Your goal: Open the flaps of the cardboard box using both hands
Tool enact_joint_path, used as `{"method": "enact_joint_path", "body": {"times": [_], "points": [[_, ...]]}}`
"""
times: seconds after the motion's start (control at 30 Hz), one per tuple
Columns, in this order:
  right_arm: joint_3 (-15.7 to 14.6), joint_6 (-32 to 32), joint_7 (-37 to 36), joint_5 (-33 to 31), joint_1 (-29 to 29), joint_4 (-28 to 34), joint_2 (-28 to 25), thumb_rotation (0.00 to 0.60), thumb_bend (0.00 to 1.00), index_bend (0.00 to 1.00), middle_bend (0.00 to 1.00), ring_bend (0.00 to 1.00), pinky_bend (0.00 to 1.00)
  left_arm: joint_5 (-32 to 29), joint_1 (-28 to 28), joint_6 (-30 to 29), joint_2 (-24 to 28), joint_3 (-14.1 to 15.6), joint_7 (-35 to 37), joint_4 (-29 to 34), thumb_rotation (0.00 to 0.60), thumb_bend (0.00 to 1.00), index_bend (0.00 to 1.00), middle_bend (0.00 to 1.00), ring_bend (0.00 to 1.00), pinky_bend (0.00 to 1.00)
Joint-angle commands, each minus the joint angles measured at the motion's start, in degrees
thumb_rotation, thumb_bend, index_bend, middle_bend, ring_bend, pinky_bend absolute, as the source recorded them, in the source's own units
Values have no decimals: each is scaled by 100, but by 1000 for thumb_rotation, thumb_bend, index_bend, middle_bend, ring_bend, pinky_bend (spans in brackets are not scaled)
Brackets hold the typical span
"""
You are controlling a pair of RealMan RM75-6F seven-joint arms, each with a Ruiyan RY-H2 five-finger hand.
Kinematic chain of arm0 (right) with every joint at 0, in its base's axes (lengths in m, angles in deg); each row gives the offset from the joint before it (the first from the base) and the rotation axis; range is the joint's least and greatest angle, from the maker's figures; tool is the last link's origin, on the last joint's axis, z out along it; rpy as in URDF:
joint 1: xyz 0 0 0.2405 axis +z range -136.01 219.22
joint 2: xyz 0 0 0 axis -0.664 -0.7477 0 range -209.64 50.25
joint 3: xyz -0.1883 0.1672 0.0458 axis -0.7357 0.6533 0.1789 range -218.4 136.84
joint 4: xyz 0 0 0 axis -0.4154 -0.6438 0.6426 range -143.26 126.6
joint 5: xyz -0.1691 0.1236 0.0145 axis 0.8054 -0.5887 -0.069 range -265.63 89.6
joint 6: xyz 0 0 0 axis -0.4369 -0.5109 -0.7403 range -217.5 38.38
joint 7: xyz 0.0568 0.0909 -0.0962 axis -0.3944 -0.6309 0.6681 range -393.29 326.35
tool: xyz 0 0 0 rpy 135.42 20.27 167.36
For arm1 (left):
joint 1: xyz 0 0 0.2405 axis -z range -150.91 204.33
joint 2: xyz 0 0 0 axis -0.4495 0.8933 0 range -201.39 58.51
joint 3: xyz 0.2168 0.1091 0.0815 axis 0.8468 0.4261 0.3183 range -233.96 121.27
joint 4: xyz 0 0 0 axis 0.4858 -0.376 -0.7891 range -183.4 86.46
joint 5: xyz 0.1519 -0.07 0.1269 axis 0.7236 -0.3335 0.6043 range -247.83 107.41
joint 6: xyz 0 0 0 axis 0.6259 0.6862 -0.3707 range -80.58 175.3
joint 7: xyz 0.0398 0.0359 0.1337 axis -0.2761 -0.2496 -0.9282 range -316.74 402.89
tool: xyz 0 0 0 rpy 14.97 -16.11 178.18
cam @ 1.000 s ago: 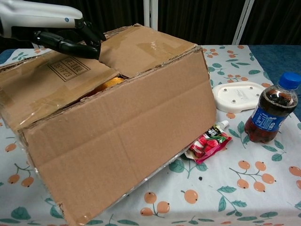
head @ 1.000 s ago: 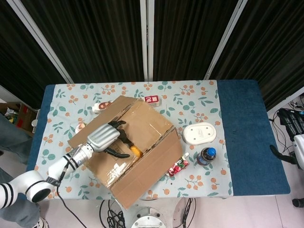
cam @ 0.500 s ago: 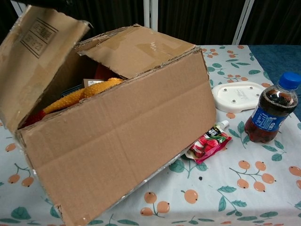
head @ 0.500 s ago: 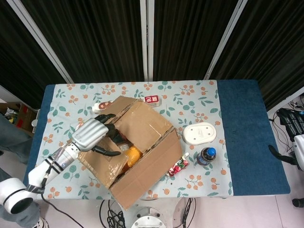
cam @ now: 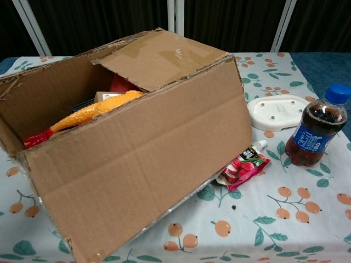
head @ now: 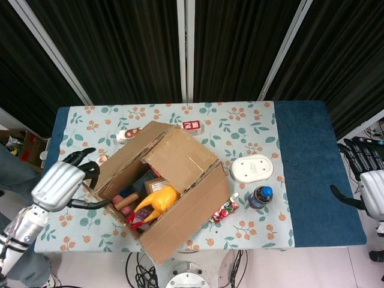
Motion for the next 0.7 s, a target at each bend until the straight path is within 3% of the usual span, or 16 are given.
{"method": "enact_joint_path", "body": {"times": [0.03,0.3,0.47,0.6,0.7], "points": [[-5,2,30,27,1,35,8,600,177,0,0,0,0,371,-554,-514,338,332,363,100,59,0,664,396,102,209],[-50,-25,127,143,-24,99,60,600,176,0,0,0,0,613,-1111,-1233,435,469,1126,-208,51,0,627,387,103,209],[-57,-166,115,182,-107,140,9,600,177,0,0,0,0,361,-1035,-1240,339,254,1466,-481,54,0,420,345,104,209],[-55,-313,47,218,-186,173,-47,600,176,0,0,0,0,-55,-723,-868,133,-27,1413,-615,174,0,196,278,103,209],[-60,-420,6,243,-253,188,-95,600,176,0,0,0,0,-236,-420,-660,-254,-282,879,-679,382,0,80,233,104,210]]}}
